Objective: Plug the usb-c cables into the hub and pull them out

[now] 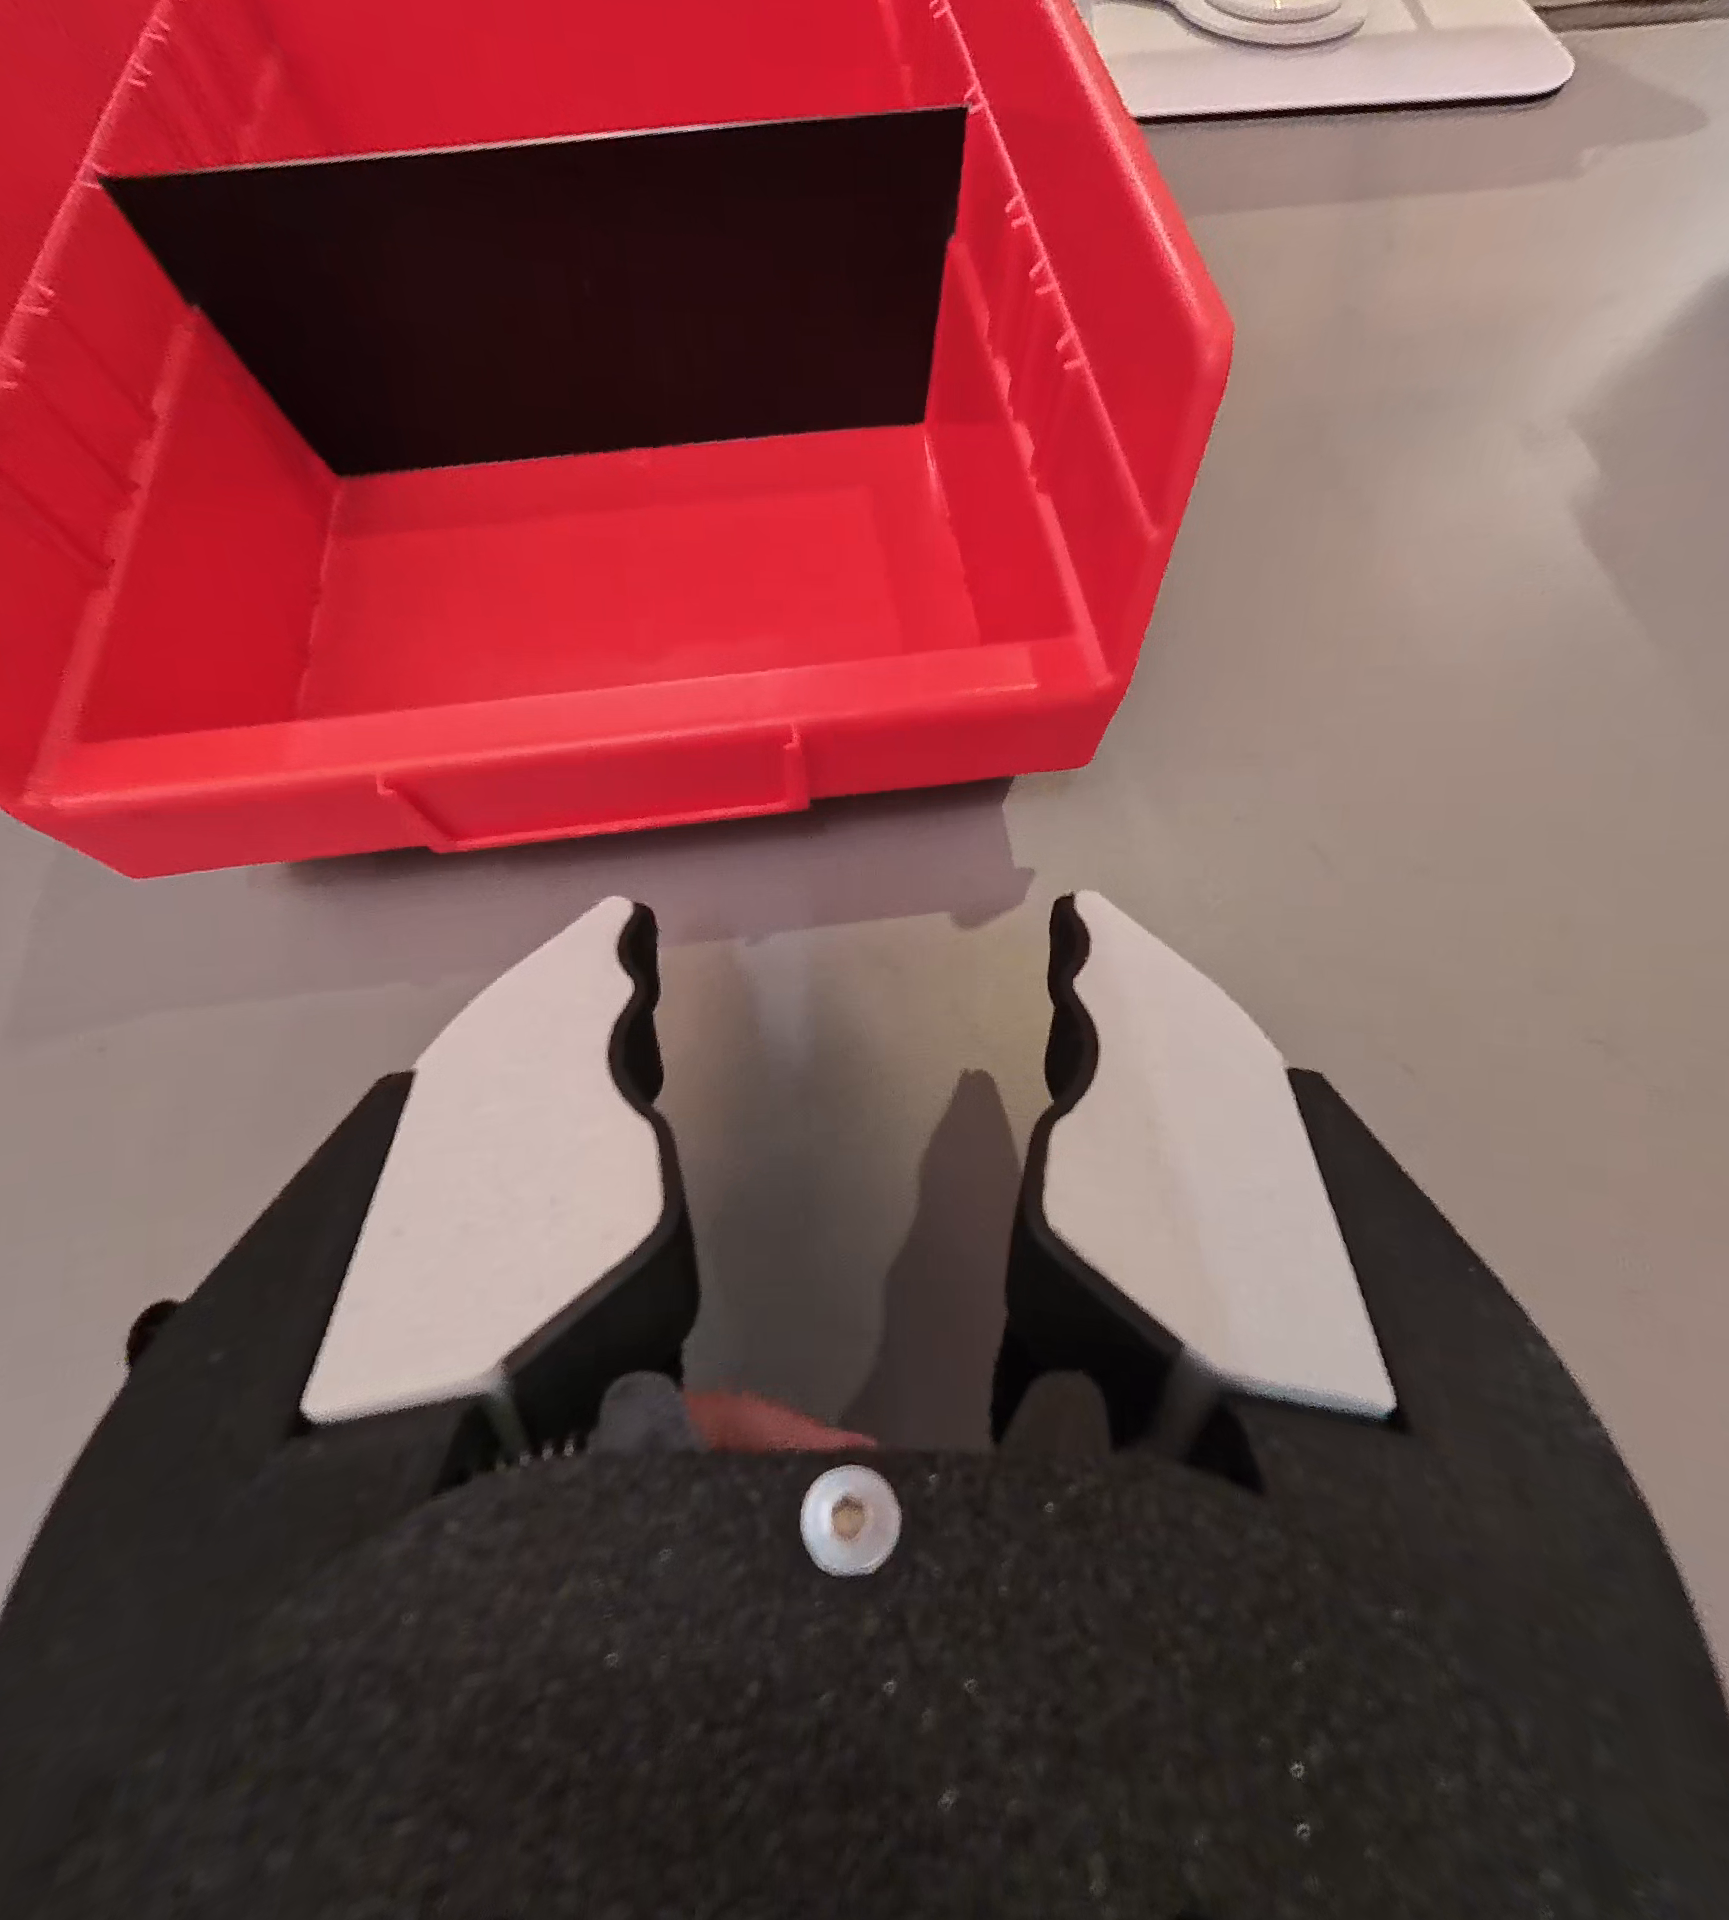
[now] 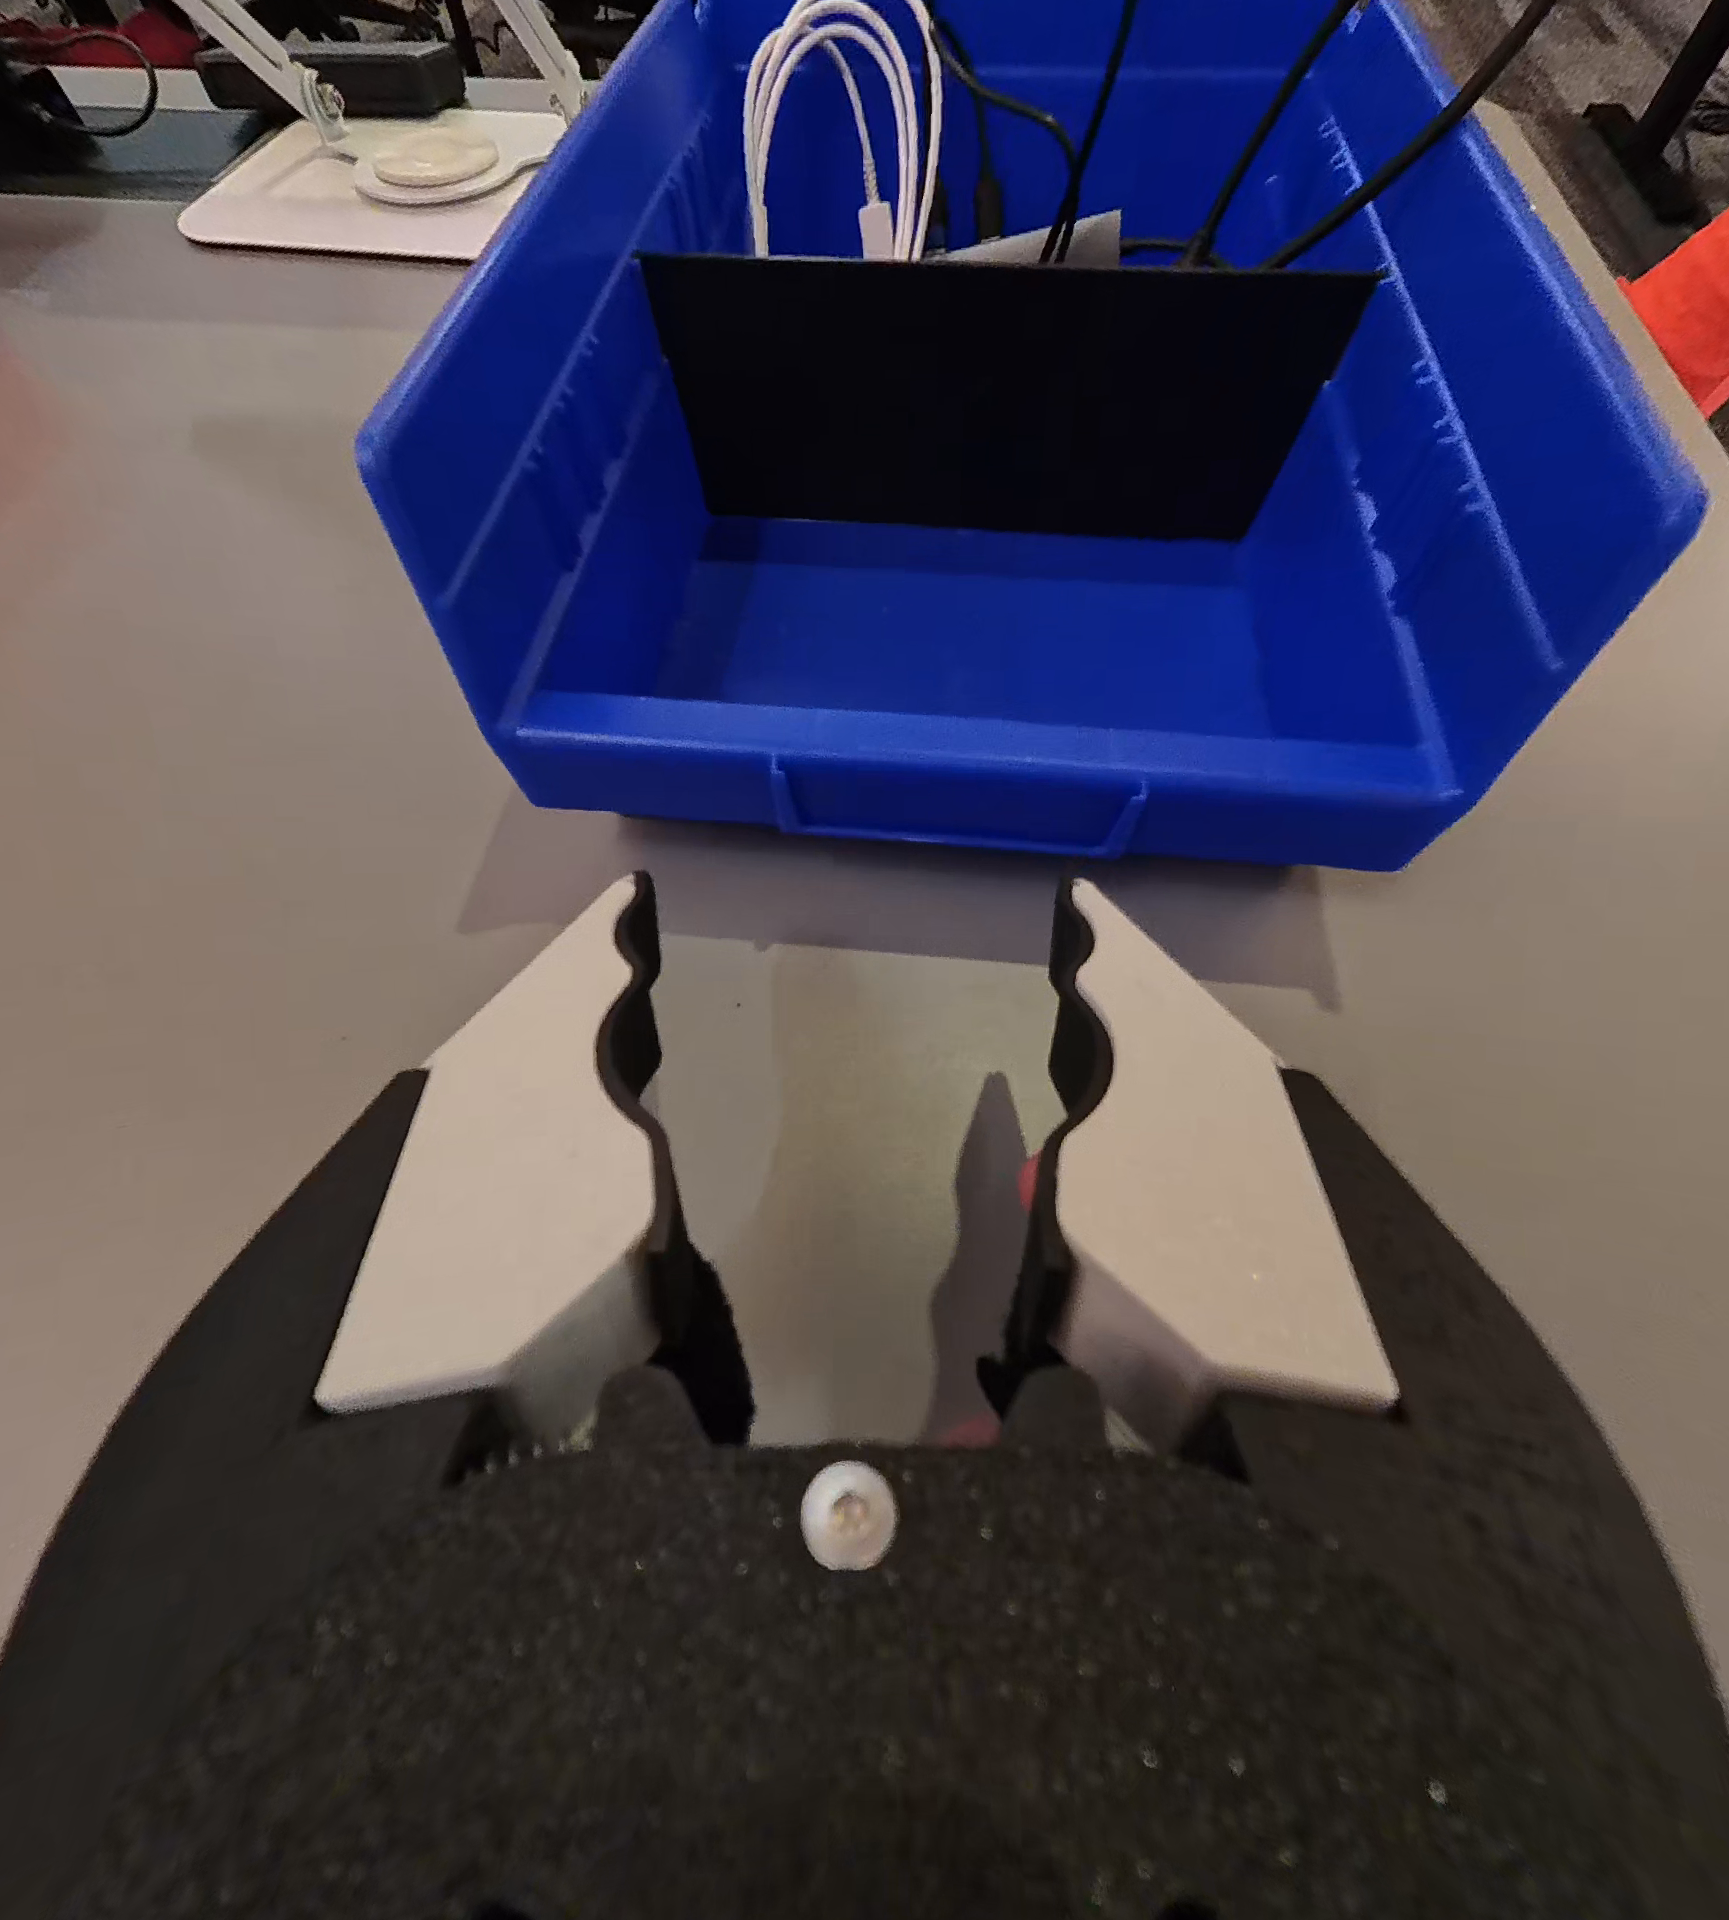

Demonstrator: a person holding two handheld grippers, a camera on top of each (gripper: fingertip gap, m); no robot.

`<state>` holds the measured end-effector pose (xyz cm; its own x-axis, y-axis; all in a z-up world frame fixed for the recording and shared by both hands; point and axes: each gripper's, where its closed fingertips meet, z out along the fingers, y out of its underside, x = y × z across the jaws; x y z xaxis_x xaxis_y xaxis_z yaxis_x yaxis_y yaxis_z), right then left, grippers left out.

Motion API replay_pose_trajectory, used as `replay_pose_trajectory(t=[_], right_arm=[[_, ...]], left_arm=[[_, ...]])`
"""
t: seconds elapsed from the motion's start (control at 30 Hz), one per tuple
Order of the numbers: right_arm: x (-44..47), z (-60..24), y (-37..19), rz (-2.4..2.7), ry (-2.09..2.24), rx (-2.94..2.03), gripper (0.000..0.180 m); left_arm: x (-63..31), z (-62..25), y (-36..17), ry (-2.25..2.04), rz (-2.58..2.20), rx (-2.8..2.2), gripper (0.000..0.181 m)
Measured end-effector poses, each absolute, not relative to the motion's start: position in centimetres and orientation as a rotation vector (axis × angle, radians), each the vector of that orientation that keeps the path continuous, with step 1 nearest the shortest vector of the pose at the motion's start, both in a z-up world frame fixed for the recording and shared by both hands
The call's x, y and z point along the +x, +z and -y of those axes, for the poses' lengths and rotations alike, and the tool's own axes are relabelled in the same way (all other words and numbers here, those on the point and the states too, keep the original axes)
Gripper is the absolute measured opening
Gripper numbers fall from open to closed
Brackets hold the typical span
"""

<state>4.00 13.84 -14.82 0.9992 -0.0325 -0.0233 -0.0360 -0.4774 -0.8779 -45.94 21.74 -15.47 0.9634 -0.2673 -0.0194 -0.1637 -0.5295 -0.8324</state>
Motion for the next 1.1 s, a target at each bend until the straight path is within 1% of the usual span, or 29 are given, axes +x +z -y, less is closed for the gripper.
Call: replay_pose_trajectory(t=[0.2, 0.3, 0.33, 0.47, 0.6, 0.7, 0.77, 0.8, 0.87, 0.93, 1.0, 1.1], right_arm=[[3.6, -14.1, -15.3, -0.011, -0.032, -2.087, 0.075], [1.3, -14.8, -14.6, 0.035, 0.031, -2.048, 0.073], [-0.1, -15.5, -14.3, 0.069, 0.056, -2.035, 0.074], [-4.1, -19.4, -12.5, 0.158, 0.088, -1.994, 0.074], [-6.3, -21.9, -12.4, 0.139, 0.21, -2.017, 0.069], [-7.7, -21.1, -12.5, 0.23, 0.21, -2.012, 0.068], [-10.2, -19.4, -12.1, 0.287, 0.36, -1.999, 0.062], [-11.4, -18.4, -11.6, 0.308, 0.437, -1.98, 0.057], [-12.2, -16.5, -10.1, 0.322, 0.454, -1.919, 0.056], [-10.4, -15.1, -8.3, 0.274, 0.312, -1.843, 0.058], [-5.5, -14.1, -6.7, 0.099, 0.06, -1.768, 0.06], [1.9, -12.0, -5.5, -0.144, -0.219, -1.681, 0.056]], left_arm=[[-45.5, -21.8, -15.1, -0.148, -0.324, -2.113, 0.073], [-44.1, -21.6, -14.5, -0.163, -0.375, -2.075, 0.069], [-43.3, -21.4, -14.3, -0.168, -0.404, -2.058, 0.069], [-39.0, -20.0, -14.7, -0.187, -0.552, -2.033, 0.081], [-34.2, -17.7, -14.7, -0.294, -0.683, -1.985, 0.078], [-31.1, -16.2, -14.6, -0.347, -0.772, -1.946, 0.071], [-28.9, -15.4, -14.1, -0.374, -0.799, -1.912, 0.064], [-27.7, -15.0, -13.8, -0.395, -0.802, -1.894, 0.065], [-25.1, -14.3, -13.4, -0.438, -0.814, -1.869, 0.068], [-22.8, -13.9, -13.0, -0.472, -0.818, -1.848, 0.071], [-20.7, -14.1, -12.5, -0.489, -0.801, -1.824, 0.069], [-17.5, -15.1, -11.8, -0.523, -0.763, -1.814, 0.066]])
